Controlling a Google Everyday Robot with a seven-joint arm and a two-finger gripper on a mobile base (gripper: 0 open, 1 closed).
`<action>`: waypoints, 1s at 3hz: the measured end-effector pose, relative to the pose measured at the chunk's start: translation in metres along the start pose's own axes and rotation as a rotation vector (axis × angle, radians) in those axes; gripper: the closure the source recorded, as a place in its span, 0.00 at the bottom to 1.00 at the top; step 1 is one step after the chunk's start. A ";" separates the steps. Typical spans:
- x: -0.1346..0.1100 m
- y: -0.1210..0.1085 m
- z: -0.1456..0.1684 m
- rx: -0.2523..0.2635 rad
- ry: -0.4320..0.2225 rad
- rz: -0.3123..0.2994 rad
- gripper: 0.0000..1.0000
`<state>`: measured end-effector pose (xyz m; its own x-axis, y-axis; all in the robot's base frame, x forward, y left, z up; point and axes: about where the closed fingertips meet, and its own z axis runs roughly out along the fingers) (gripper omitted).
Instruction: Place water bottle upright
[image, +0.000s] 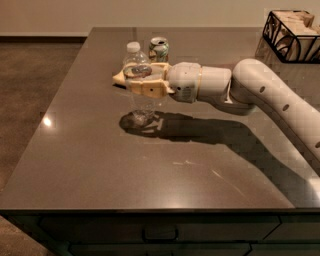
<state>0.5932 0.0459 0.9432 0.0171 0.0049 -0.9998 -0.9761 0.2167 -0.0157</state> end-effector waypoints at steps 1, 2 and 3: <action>0.004 0.000 0.001 0.015 0.003 -0.006 0.84; 0.008 -0.001 0.002 0.026 -0.006 0.009 0.61; 0.010 -0.003 0.002 0.030 -0.033 0.020 0.36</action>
Offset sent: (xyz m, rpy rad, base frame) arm 0.0070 -0.0043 -0.0149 0.0287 0.0289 -0.0488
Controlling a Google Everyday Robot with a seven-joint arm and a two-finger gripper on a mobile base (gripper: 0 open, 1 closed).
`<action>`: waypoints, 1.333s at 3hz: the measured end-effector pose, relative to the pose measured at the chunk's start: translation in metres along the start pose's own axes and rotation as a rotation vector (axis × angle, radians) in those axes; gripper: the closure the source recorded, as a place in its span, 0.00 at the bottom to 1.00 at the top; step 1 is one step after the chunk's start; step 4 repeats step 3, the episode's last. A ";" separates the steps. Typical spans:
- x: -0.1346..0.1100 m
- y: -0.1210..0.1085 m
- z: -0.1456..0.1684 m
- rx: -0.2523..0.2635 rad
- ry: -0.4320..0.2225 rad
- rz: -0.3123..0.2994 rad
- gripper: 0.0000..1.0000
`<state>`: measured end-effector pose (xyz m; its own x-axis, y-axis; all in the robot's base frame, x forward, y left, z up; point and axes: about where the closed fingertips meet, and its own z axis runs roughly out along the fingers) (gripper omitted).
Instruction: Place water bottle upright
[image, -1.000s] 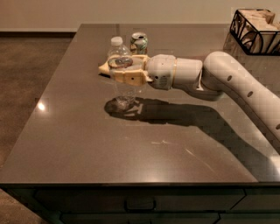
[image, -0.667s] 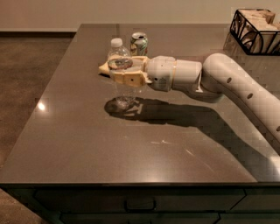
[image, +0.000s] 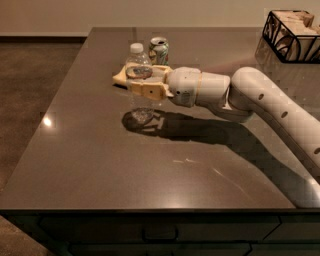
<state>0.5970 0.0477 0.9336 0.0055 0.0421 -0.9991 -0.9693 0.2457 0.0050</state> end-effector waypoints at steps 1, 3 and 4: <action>0.000 0.001 0.002 -0.004 0.000 0.000 0.14; -0.001 0.003 0.004 -0.009 0.000 -0.001 0.00; -0.001 0.003 0.004 -0.009 0.000 -0.001 0.00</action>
Offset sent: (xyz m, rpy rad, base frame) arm -0.0007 0.0021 0.0005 0.0004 -0.0006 0.0037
